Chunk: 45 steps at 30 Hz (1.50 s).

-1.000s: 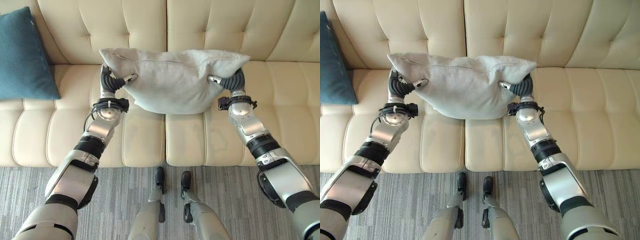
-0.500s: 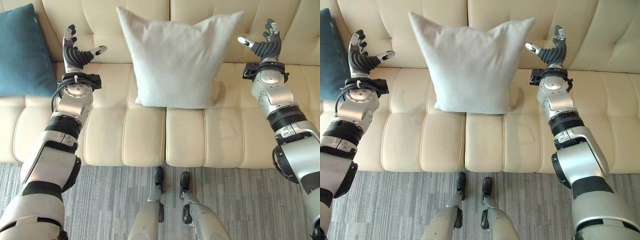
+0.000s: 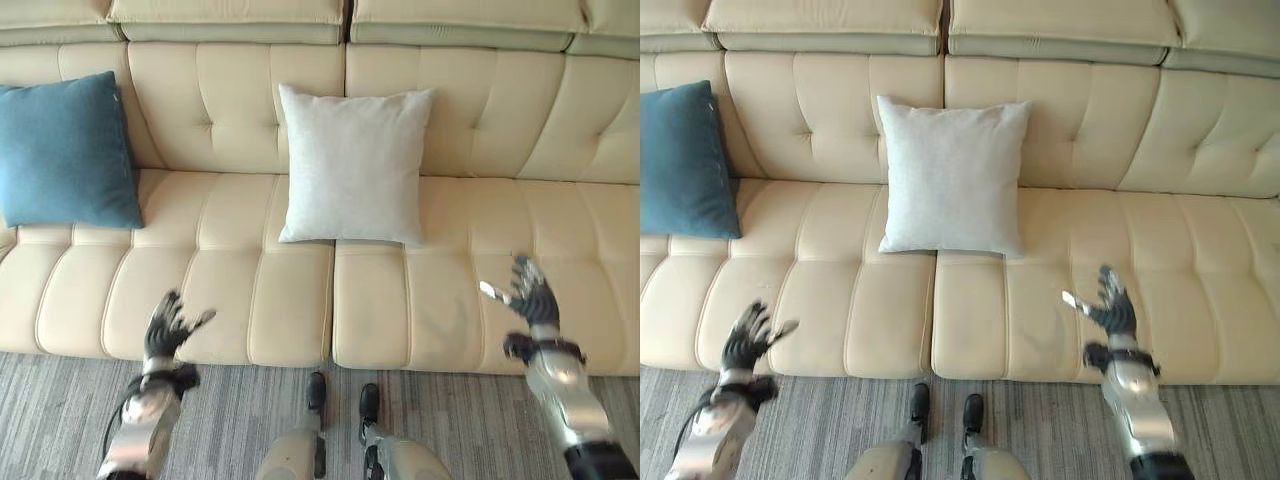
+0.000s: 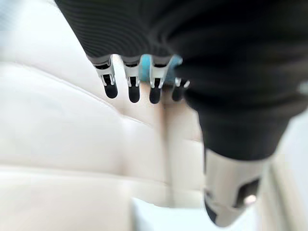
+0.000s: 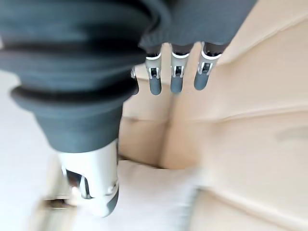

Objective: Pick up all the scattered cushions and arrange them neatly on the sofa.

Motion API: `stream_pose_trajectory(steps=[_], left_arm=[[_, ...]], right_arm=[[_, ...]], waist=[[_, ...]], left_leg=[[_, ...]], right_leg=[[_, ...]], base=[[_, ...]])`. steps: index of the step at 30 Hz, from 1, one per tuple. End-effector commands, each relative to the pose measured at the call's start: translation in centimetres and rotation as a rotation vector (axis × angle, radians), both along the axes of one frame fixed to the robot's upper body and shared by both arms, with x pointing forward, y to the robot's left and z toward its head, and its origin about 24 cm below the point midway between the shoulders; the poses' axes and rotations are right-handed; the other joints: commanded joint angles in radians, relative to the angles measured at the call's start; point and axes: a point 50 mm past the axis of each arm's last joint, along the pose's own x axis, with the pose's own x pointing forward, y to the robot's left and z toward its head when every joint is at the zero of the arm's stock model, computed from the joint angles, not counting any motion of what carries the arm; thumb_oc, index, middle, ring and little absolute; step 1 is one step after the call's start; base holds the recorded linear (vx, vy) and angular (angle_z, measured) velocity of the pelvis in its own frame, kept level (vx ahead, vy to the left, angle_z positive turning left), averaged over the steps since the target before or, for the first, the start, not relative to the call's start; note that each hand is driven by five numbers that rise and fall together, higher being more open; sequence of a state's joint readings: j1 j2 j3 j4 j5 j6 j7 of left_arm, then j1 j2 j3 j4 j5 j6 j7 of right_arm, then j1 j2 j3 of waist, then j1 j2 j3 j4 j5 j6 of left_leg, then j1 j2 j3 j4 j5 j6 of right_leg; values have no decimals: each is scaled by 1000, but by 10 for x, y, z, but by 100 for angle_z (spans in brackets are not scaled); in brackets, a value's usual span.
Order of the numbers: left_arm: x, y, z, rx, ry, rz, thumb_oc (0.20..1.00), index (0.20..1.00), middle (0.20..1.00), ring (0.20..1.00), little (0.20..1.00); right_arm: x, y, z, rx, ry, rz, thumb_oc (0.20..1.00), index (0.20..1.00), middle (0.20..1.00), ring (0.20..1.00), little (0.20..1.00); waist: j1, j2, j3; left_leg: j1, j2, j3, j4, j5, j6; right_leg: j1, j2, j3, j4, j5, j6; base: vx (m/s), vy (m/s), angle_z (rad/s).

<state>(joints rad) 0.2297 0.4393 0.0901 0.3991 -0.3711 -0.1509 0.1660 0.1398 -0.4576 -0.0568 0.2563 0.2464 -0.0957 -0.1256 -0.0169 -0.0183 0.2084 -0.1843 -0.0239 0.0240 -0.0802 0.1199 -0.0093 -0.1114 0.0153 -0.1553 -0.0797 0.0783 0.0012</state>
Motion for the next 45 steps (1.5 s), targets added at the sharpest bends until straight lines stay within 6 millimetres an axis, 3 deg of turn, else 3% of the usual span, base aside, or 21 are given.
stream_pose_trajectory(steps=[1, 6, 9, 12, 16, 20, 22, 26, 28, 31, 32, 35, 41, 45], left_arm=[[12, 0, -2, 58, 46, -93, 1000, 1000, 1000, 1000, 1000], [-42, -5, -48, 47, 337, -127, 1000, 1000, 1000, 1000, 1000], [-57, -6, -60, 29, 397, -84, 1000, 1000, 1000, 1000, 1000], [-48, 0, -55, 64, 379, -79, 1000, 1000, 1000, 1000, 1000], [-36, 4, -48, 94, 349, -82, 1000, 1000, 1000, 1000, 1000], [-28, -2, -46, 68, 297, -58, 1000, 1000, 1000, 1000, 1000], [-24, -7, -47, 55, 288, -64, 1000, 1000, 1000, 1000, 1000], [-14, -15, -46, 46, 269, -102, 1000, 1000, 1000, 1000, 1000], [-13, -20, -48, 42, 274, -123, 1000, 1000, 1000, 1000, 1000], [-13, -21, -48, 40, 275, -128, 1000, 1000, 1000, 1000, 1000], [-14, -22, -49, 28, 273, -129, 1000, 1000, 1000, 1000, 1000], [-18, -23, -52, 25, 298, -136, 1000, 1000, 1000, 1000, 1000], [-14, -23, -50, 47, 305, -173, 1000, 1000, 1000, 1000, 1000], [-8, -25, -45, 65, 281, -189, 1000, 1000, 1000, 1000, 1000]], right_arm=[[15, 2, 0, -104, 34, 104, 1000, 1000, 1000, 1000, 1000], [-19, -1, -48, -137, 297, 131, 1000, 1000, 1000, 1000, 1000], [-28, 1, -65, -129, 386, 125, 1000, 1000, 1000, 1000, 1000], [-23, 9, -70, -106, 390, 126, 1000, 1000, 1000, 1000, 1000], [-25, 15, -77, -58, 401, 113, 1000, 1000, 1000, 1000, 1000], [-28, 19, -81, -29, 409, 97, 1000, 1000, 1000, 1000, 1000], [-24, 20, -79, -14, 389, 89, 1000, 1000, 1000, 1000, 1000], [-20, 11, -71, -29, 365, 68, 1000, 1000, 1000, 1000, 1000], [-19, 7, -69, -34, 359, 56, 1000, 1000, 1000, 1000, 1000], [-19, 6, -69, -34, 359, 55, 1000, 1000, 1000, 1000, 1000], [-19, 7, -69, -28, 361, 57, 1000, 1000, 1000, 1000, 1000], [-24, 5, -73, -7, 374, 38, 1000, 1000, 1000, 1000, 1000], [-33, 4, -79, 69, 375, -38, 1000, 1000, 1000, 1000, 1000], [-26, 11, -79, 107, 351, -65, 1000, 1000, 1000, 1000, 1000]], waist=[[7, -29, -106], [6, -28, -125], [11, -28, -110], [21, -24, -68], [29, -10, -53], [54, -37, -67], [52, -48, -75], [44, -38, -59], [35, -42, -56], [30, -44, -56], [24, -45, -58], [12, -33, -81], [-14, -27, -98], [-28, -22, -86]], left_leg=[[101, 15, 37, -7, -114, -25], [158, 5, 56, 11, -144, -6], [157, -5, 84, 30, -152, 11], [137, 7, 103, 47, -138, 21], [105, 26, 91, 54, -104, 27], [41, 25, 82, 75, -73, 6], [0, 26, 80, 79, -47, -11], [-65, 42, 83, 96, -2, -46], [-57, 23, 53, 127, -49, -39], [-45, 13, 31, 147, -72, -35], [-17, -4, -10, 155, -105, -31], [28, -6, -24, 113, -111, -21], [86, -10, 15, 81, -130, -3], [105, 0, 118, 103, -170, 20]], right_leg=[[-3, -95, 26, 30, -31, 127], [29, -104, 61, 45, -27, 135], [-5, -113, 92, 70, 5, 154], [-66, -116, 84, 194, -10, 166], [-40, -99, 83, 385, -115, 137], [43, -73, 105, 284, -173, 107], [70, -51, 126, 168, -169, 92], [73, -40, 96, 74, -131, 80], [56, -53, 87, 65, -105, 82], [50, -58, 90, 71, -95, 83], [40, -59, 100, 71, -86, 84], [41, -51, 111, 81, -90, 85], [45, -51, 166, 100, -87, 98], [-17, -31, 256, 165, -67, 120]], base=[[-29, 85, -15], [-73, 110, -17], [-250, 135, -33], [-355, 31, -55], [-264, -59, -16], [-188, -195, -2], [-161, -217, 19], [-197, -125, 47], [-145, -41, 26], [-69, -7, -2], [-29, 21, -10], [80, 68, -34], [51, 106, -30], [-36, 108, -107]])
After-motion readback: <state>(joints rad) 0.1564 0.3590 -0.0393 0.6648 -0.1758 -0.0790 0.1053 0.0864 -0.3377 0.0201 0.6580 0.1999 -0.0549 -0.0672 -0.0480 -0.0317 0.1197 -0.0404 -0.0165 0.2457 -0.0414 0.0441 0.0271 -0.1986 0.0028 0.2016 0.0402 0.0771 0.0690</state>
